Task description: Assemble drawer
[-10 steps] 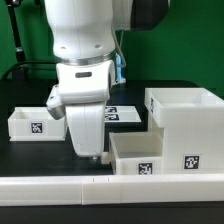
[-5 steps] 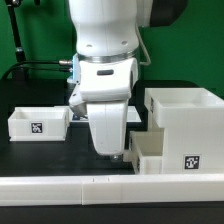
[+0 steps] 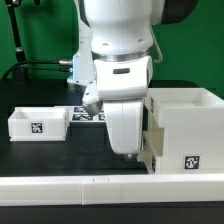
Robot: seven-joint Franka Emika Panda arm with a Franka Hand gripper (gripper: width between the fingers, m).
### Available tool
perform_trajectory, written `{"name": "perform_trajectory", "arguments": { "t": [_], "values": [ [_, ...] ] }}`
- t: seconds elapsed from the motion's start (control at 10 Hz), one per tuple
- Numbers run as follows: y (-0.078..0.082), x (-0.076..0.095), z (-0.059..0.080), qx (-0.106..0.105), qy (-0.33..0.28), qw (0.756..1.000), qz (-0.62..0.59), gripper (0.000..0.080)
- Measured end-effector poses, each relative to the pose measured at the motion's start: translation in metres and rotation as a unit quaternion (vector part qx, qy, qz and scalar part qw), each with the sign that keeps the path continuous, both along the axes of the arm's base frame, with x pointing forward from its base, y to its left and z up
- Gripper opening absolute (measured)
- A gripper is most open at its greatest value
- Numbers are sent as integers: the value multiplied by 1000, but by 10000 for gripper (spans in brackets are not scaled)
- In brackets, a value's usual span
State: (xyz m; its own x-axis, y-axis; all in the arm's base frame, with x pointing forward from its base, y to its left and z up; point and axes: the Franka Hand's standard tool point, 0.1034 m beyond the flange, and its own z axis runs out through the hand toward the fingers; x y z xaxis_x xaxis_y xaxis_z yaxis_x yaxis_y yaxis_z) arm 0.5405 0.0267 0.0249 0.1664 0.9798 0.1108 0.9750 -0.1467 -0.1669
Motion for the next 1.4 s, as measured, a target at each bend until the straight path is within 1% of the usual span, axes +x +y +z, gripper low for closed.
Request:
{"name": "perform_trajectory", "arguments": {
  "t": [0.3,0.4,0.5,0.7,1.0,1.1,1.4],
  "values": [
    [-1,0,0,-1,1,1000,-7,649],
    [-5,1,2,-2,0,1000,-10,649],
    [-16,-4,7,-6,0,1000,-17,649],
    [-40,-24,23,-19,-5,999,-34,649],
    [-62,-50,40,-30,-9,998,-52,649],
    [-66,-56,42,-31,-10,998,-56,649],
    [-65,-56,40,-30,-8,998,-55,649]
  ]
}}
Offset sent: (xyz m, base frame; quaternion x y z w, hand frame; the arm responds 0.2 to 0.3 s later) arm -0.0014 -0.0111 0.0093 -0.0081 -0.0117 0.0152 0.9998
